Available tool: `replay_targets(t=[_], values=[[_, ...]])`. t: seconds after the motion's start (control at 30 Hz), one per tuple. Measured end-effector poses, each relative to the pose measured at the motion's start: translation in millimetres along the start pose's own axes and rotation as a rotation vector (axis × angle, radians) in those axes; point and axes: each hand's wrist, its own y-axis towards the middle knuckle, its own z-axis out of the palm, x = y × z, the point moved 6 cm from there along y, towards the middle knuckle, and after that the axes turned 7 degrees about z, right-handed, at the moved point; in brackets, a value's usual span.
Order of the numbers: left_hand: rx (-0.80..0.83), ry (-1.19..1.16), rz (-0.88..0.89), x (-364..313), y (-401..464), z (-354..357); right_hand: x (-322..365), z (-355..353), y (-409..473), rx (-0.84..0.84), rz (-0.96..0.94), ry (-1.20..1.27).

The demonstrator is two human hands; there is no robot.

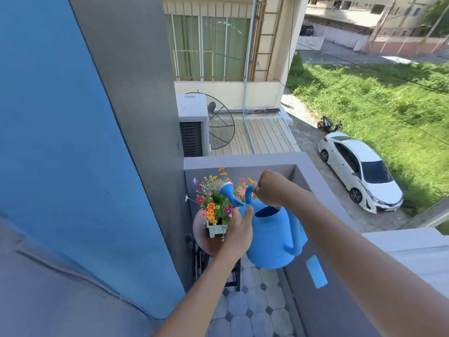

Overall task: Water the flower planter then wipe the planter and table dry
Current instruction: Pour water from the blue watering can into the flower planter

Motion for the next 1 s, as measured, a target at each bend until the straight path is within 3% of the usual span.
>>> replay_targets(t=[0.6, 1.0], values=[[0.184, 0.122, -0.014, -21, -2, 63, -77, -17, -4, -0.025, 0.183, -0.016], [0.144, 0.103, -0.056, -16, -15, 63, -76, -12, -12, 0.006, 0.155, -0.004]])
